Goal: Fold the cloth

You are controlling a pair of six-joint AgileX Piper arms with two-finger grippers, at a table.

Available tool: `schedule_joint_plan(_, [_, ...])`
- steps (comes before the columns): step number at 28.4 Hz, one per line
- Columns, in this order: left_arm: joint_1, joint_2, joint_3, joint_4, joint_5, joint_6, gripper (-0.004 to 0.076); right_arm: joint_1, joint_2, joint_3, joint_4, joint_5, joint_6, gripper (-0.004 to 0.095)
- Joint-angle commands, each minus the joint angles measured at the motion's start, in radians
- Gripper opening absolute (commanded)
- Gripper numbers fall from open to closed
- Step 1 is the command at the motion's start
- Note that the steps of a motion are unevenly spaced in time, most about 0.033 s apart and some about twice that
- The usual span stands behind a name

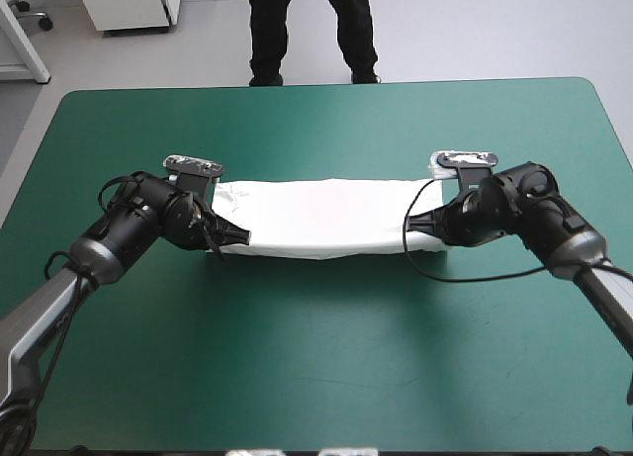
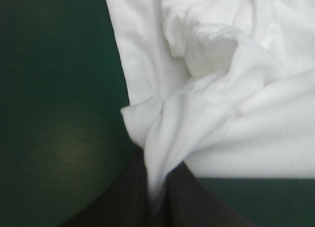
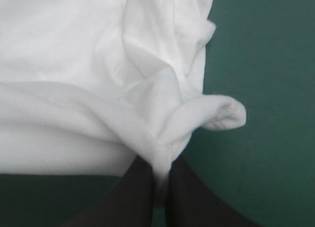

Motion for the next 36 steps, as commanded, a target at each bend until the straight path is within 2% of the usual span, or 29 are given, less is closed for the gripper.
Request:
schedule_joint_plan(1, [0.0,0.039,-0.109,0.064,-0.039,-0.006,-0.0009,-0.054,0.041,-0.101,-0.005,-0.041,-0.021,-0.0017])
schedule_joint_plan(8, [0.051,0.256,-0.369,0.105,-0.041,-0.004,-0.0009,-0.124,0.209,-0.303,0.048,-0.047,-0.1,-0.0017])
schedule_joint_plan(13, [0.124,0.359,-0.494,-0.001,-0.045,0.092,-0.0009,-0.14,0.296,-0.386,0.069,-0.054,-0.127,-0.0017])
schedule_joint_plan(23, [0.179,0.478,-0.535,-0.077,-0.13,0.123,-0.0009,-0.144,0.423,-0.448,0.087,-0.114,-0.139,-0.001])
schedule_joint_plan(25, [0.179,0.485,-0.535,-0.097,-0.135,0.123,-0.0008,-0.144,0.438,-0.448,0.087,-0.112,-0.151,0.0019])
schedule_joint_plan(27, [0.179,0.49,-0.535,-0.117,-0.135,0.147,0.0002,-0.144,0.447,-0.448,0.094,-0.104,-0.166,0.0091])
schedule_joint_plan(29, [0.179,0.492,-0.535,-0.16,-0.124,0.232,0.0082,-0.144,0.452,-0.448,0.122,-0.099,-0.18,0.0221])
schedule_joint_plan(32, [0.179,0.488,-0.536,-0.246,-0.085,0.315,0.0269,-0.144,0.452,-0.448,0.175,-0.089,-0.193,0.0414])
schedule_joint_plan(34, [0.179,0.474,-0.538,-0.234,-0.05,0.317,0.0388,-0.144,0.44,-0.45,0.195,-0.082,-0.193,0.0488])
schedule_joint_plan(36, [0.179,0.454,-0.55,-0.189,0.007,0.299,0.0454,-0.144,0.418,-0.45,0.19,-0.073,-0.196,0.0493])
